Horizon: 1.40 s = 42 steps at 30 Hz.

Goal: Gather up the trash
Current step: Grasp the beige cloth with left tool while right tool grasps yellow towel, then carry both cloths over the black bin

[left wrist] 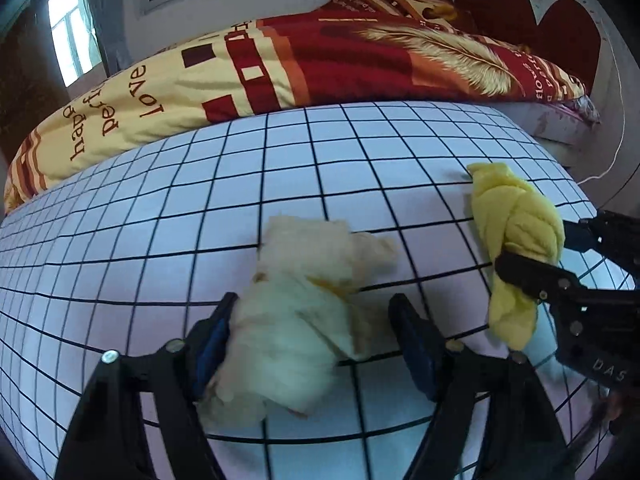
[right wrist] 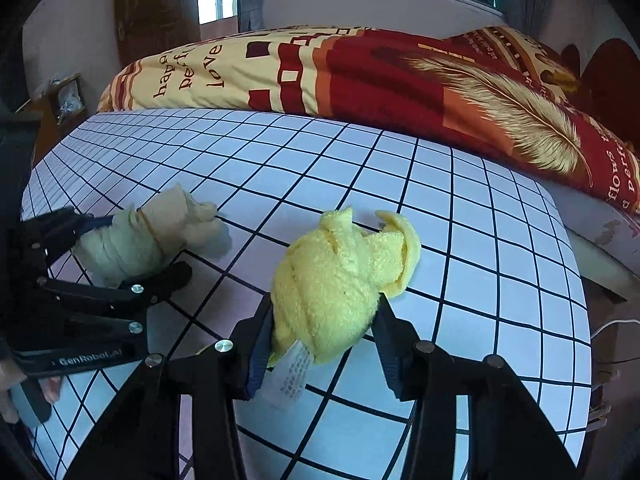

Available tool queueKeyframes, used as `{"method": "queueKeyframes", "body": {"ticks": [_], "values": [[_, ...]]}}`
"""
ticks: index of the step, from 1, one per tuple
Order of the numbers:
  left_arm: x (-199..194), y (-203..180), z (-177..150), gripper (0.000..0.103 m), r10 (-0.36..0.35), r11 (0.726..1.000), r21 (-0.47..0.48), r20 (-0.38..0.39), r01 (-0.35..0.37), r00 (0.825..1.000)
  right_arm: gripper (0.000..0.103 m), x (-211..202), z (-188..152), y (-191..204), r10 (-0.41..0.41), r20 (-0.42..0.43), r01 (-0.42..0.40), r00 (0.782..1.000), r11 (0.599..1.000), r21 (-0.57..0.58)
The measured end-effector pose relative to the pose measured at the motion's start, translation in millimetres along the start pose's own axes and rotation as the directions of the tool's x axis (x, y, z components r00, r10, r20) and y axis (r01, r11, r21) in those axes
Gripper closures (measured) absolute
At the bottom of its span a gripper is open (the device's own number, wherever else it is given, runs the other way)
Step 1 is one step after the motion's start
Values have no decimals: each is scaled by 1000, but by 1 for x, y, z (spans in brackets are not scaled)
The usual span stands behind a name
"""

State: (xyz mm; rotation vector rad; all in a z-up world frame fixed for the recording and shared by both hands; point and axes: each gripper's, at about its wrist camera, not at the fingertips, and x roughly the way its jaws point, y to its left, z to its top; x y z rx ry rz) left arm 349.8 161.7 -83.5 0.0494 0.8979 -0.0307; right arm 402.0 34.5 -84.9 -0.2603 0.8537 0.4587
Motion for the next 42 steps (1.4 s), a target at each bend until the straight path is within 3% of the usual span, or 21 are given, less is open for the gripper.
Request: {"method": "queueKeyframes", "body": {"ticks": [2,3,8,27,42], "values": [[0,-1,0,62,-29,999,-19,3,30,1000,54,2,1,-1,4,-7,-4,1000,1000,3],[0,0,1,63,-34,999,-27,6,34,999,59,2,1,-1,8,-11,-8,1000,1000,0],[-2,4,0,72,-32,998,-58,24,33,999,64,0,-1,-3,30,-13,-30,999,999,17],[-38,23,-30,74,23,996,-93,73,-16,997,65,-43,-12,17,42,47,-41,998,999,-27],[-111,-12,-53,74,-21,997,-73,161,33,987,65,-122,-48,15,41,132,-36,990,999,-37]]}}
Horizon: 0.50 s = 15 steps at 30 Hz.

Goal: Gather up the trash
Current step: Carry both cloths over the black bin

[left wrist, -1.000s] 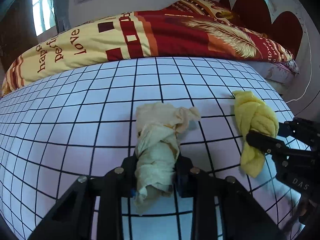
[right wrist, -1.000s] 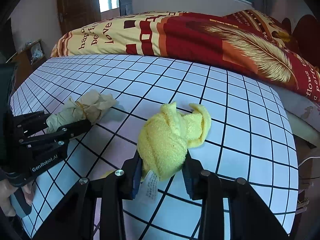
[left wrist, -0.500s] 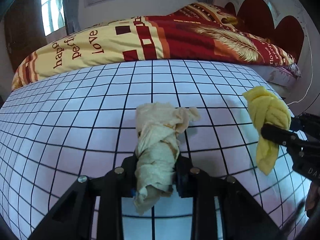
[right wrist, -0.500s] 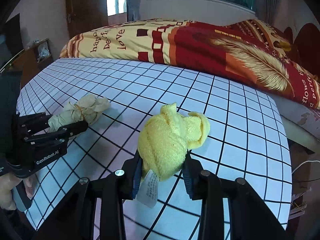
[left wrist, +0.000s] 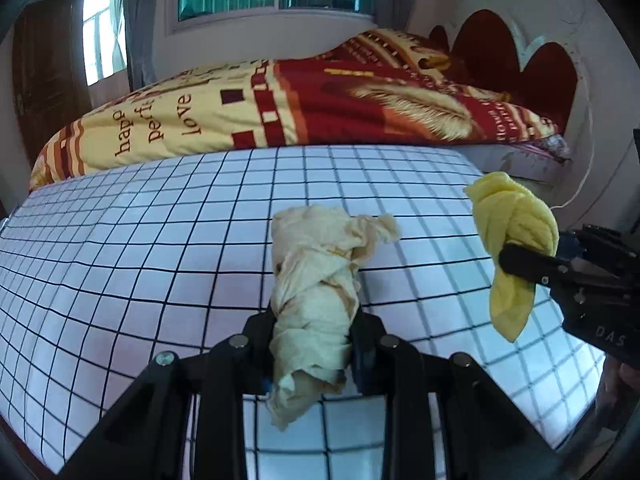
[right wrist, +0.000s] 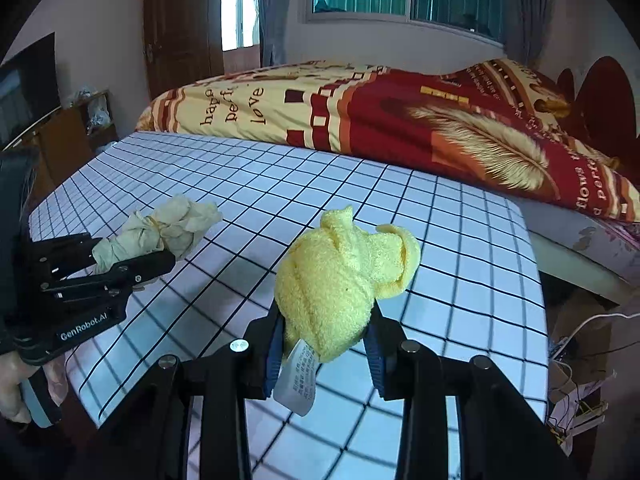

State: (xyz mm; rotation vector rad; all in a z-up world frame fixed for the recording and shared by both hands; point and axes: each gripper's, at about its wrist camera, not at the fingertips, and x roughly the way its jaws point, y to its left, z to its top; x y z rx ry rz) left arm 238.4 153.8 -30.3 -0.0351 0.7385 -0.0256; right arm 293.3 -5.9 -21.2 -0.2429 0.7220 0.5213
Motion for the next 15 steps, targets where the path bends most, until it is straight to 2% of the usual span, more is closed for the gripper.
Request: {"method": "queueKeyframes", "body": {"ticks": [7,15], "values": [[-35,-24,-7,74,-34,999,34,50,32,998,65,-56,-26,-18,-26,48,24,999,999,34],[-58,-59,-19,74,-80,995,60,70,76,994,65,-116,-56,-41,-77,92,69,993,994,85]]}}
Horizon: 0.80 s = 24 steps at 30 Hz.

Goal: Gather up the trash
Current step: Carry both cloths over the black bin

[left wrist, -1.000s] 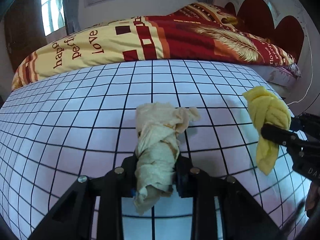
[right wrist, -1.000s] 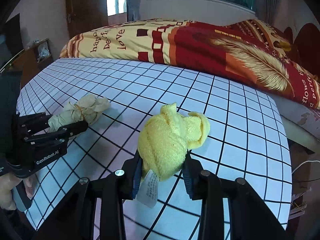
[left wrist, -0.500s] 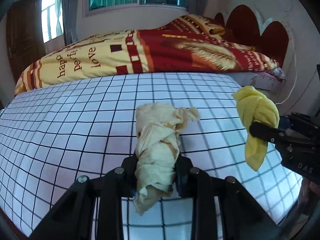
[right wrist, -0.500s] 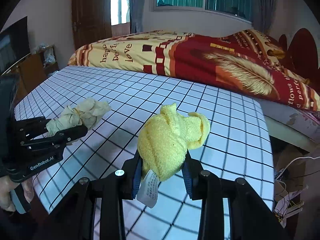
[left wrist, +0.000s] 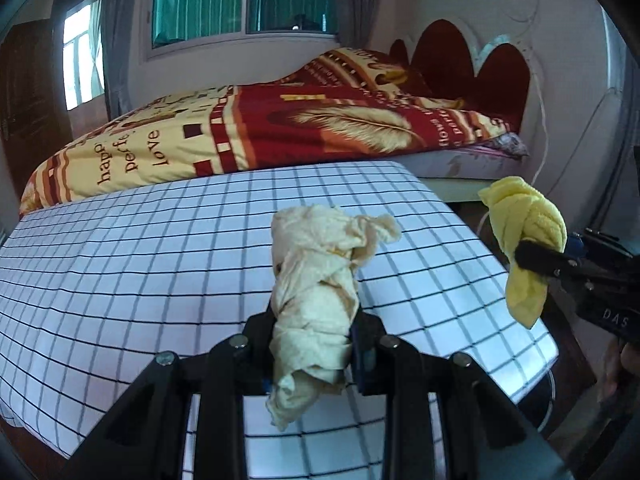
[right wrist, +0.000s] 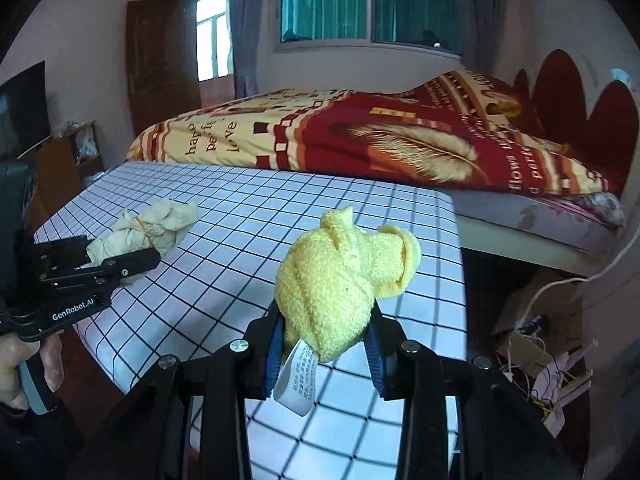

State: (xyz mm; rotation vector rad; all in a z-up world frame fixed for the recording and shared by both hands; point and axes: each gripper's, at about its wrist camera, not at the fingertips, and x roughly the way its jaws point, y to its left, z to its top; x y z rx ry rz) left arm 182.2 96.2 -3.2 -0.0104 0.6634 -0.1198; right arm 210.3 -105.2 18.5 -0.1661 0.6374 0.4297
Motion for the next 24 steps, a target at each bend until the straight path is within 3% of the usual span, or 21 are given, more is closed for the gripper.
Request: {"method": "queueKeyframes", "body": {"ticks": [15,24], "values": [[-21,-88,-20,74,-125,989,83,-8,126,992,65,-90,-51,-47,-84,62,80,995,995,62],[-16,-148,-36,74,-202,967,147,-40,206,979,65,-119,-94,-91,-164,29,159,986,980,120]]}}
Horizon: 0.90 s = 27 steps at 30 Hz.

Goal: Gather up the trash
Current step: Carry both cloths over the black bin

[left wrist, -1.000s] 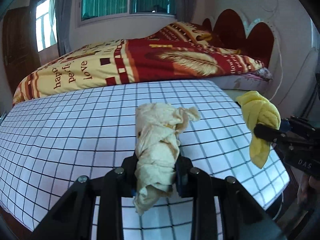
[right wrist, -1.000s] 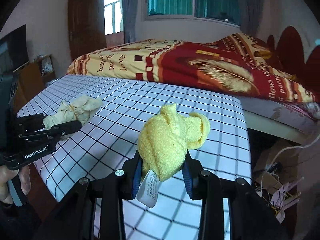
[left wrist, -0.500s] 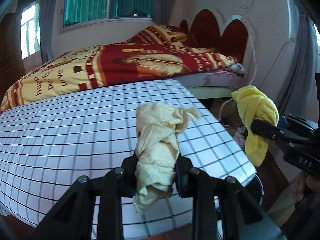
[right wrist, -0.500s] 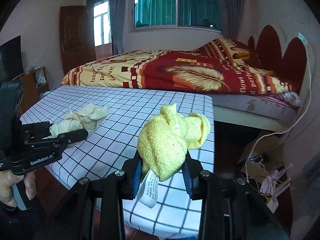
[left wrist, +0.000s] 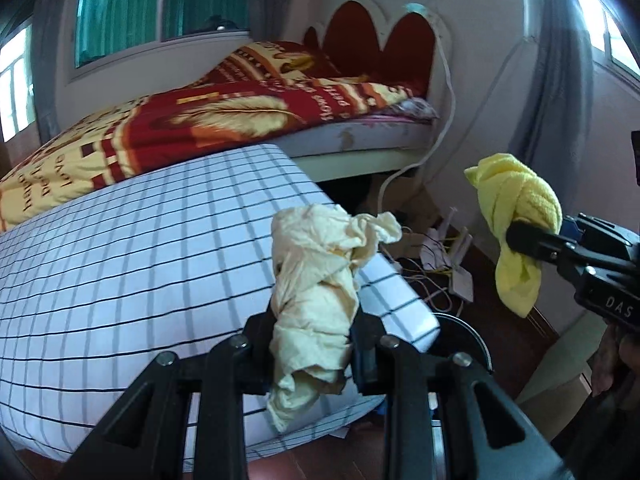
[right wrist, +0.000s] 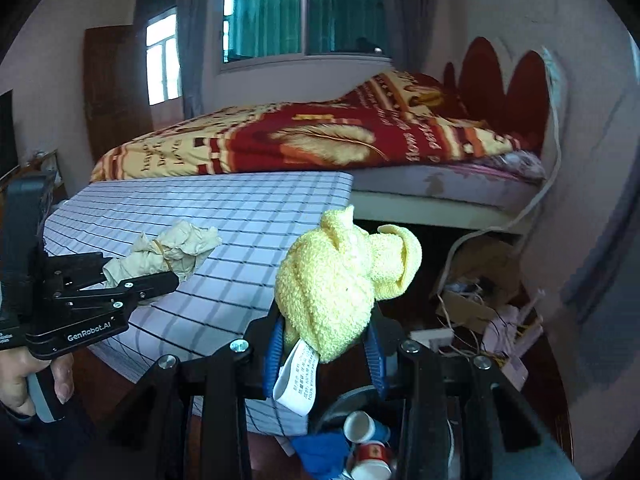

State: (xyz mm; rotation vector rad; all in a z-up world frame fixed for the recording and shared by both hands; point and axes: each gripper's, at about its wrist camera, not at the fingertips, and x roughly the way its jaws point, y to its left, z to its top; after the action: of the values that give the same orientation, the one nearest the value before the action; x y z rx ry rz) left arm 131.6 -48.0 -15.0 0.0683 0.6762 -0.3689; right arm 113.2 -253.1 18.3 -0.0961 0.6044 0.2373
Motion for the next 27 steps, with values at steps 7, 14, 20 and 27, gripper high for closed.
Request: {"method": "queueKeyframes", "body": {"ticks": [7,14,20,27], "values": [[17,-41,-7,74,-69,996,51,-37,71,997,65,-12,-29,-33,-72,-32,73,997,996,42],[28,-73,-14,74,-124,988,81,-65,129,990,65,-18,-59,-61,-122,-87,130,989,988,86],[39,-94,-24,74,-152,983,93,-96,161,984,65,-24,-79,-73,-146,-112,157,983,983,99],[48,-118,-41,74,-178,976,106,-127,192,976,65,-24,-108,-90,-143,-141,160,980,980,122]]}}
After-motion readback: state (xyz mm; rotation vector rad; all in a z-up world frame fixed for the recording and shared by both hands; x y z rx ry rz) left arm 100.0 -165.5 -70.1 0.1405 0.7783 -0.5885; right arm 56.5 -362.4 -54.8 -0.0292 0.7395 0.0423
